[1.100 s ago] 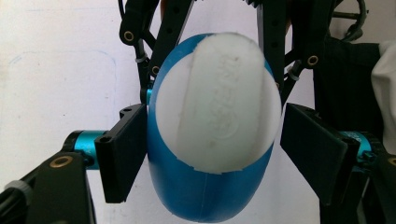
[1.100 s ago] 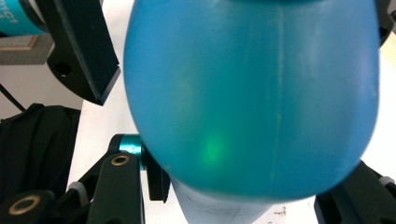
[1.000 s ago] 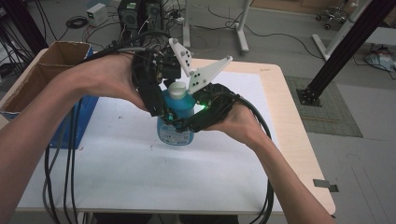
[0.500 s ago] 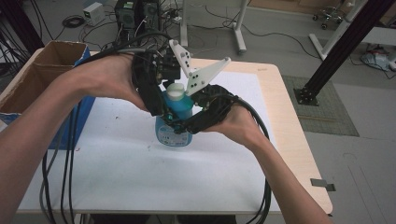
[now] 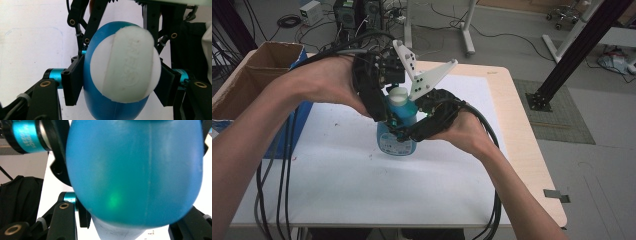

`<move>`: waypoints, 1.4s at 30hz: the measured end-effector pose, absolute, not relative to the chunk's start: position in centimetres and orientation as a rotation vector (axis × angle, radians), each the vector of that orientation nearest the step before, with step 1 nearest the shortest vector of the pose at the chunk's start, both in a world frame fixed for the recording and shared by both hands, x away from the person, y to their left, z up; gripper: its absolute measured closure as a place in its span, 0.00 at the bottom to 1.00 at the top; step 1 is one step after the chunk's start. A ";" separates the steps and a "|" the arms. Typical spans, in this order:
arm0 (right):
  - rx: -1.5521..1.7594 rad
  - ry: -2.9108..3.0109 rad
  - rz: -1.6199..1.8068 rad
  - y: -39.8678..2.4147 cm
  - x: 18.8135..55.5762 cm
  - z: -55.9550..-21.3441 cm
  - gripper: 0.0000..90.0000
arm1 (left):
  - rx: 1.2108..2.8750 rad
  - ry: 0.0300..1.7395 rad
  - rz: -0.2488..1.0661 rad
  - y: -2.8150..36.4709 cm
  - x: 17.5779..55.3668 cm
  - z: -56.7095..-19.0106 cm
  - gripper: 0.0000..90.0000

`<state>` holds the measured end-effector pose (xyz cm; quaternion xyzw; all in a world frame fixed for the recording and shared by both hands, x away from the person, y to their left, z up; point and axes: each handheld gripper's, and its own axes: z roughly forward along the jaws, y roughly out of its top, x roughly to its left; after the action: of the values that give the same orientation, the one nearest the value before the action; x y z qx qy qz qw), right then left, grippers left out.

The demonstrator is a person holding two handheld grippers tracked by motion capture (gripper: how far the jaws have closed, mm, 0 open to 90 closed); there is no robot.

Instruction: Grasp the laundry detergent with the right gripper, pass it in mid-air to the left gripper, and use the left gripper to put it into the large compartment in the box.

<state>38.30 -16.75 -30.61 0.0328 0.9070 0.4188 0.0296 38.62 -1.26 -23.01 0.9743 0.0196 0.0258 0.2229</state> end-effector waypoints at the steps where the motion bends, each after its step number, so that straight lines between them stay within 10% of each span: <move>1: 0.102 2.797 1.292 -16.8 38.3 -30.6 0.52 | 2.689 0.054 0.074 -1.3 38.6 -23.0 0.37; 22: 0.127 2.794 1.329 -17.0 38.1 -31.1 0.49 | 2.701 0.011 0.095 -1.5 38.3 -23.1 0.42; 42: 0.234 2.794 1.274 -19.0 38.2 -30.8 0.25 | 2.717 0.050 0.113 0.3 38.3 -22.6 0.42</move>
<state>38.21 -18.97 -30.81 0.0759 0.9068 0.4136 0.0309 38.35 0.25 -22.63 0.9768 0.0181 0.0408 0.2095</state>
